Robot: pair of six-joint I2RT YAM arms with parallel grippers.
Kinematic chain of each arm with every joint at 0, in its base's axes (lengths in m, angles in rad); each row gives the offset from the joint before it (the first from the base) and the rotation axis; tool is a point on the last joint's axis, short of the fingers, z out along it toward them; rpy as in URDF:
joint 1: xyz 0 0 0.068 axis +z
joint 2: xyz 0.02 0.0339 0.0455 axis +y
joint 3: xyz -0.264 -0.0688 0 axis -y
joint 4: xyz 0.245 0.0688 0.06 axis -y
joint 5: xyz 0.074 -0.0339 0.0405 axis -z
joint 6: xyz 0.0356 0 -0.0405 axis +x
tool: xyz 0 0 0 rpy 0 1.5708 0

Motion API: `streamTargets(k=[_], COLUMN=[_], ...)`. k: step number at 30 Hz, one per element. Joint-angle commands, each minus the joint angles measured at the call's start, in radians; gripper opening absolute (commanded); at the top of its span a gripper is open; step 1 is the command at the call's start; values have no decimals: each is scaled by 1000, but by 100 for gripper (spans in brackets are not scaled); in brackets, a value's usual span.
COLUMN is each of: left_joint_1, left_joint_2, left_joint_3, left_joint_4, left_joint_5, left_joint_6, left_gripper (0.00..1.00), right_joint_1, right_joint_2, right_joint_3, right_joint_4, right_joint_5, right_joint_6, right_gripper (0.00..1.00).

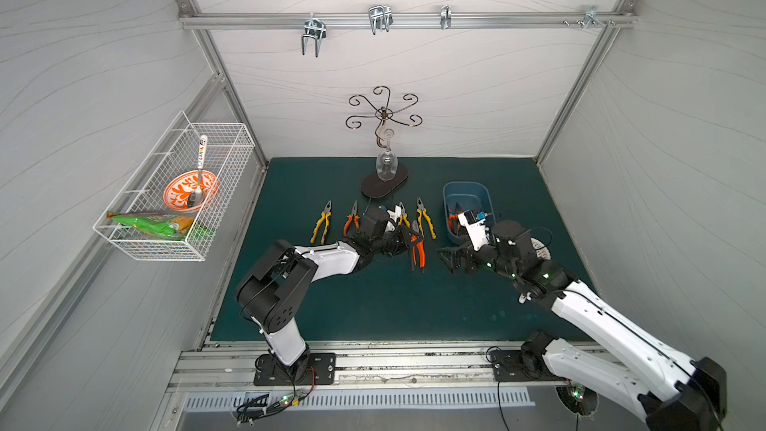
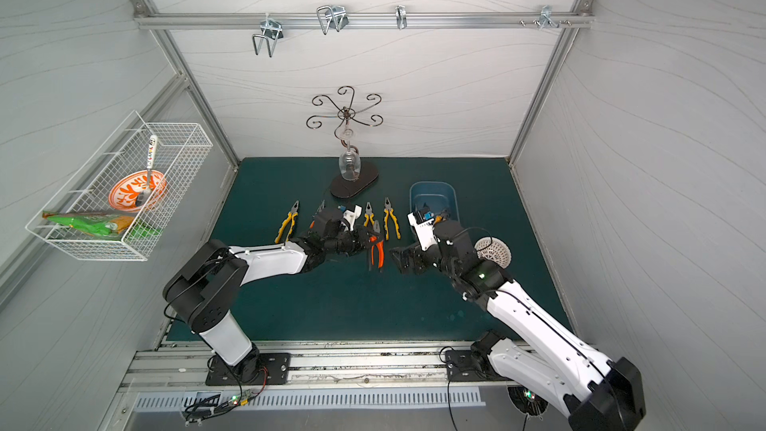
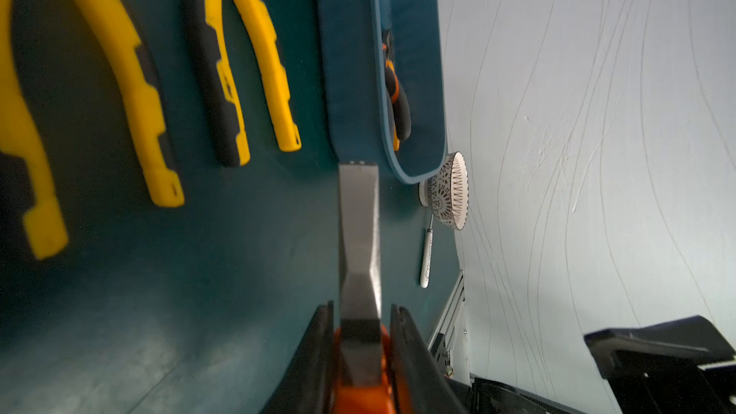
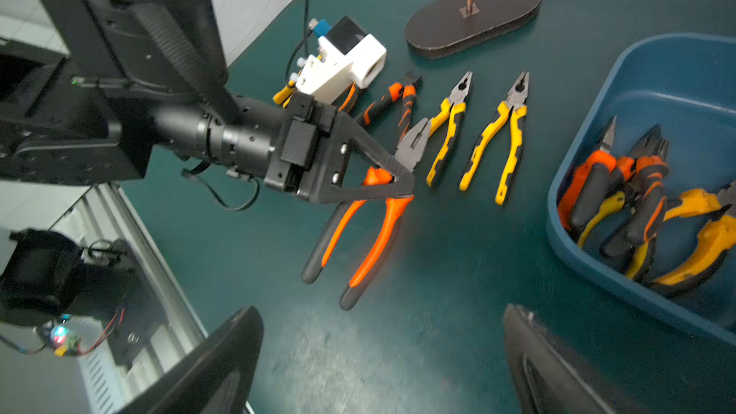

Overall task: Take the pliers out of the storage box
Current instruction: Place the pliers at the center of the board.

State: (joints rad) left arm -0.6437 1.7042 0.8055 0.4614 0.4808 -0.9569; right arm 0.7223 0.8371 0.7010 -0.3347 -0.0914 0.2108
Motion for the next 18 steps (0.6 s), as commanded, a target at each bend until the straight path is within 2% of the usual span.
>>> streamTargets(k=[1, 4, 10, 18], left_joint_1=[-38, -67, -118, -144], left_joint_2=[16, 67, 196, 278], left_joint_3=[-6, -36, 5, 65], left_joint_4=[242, 352, 420, 277], left_joint_5=[-24, -66, -111, -138], left_joint_6=[-50, -89, -116, -119], left_gripper=[0, 0, 0, 0], right_joint_1=[56, 94, 115, 117], right_joint_2=[-83, -144, -202, -202], right_joint_3=[-14, -16, -33, -50], right_joint_4=[-161, -242, -314, -289], right_joint_5=[52, 75, 94, 97], right_joint_6=[11, 29, 47, 66], right_gripper=[99, 99, 99, 99])
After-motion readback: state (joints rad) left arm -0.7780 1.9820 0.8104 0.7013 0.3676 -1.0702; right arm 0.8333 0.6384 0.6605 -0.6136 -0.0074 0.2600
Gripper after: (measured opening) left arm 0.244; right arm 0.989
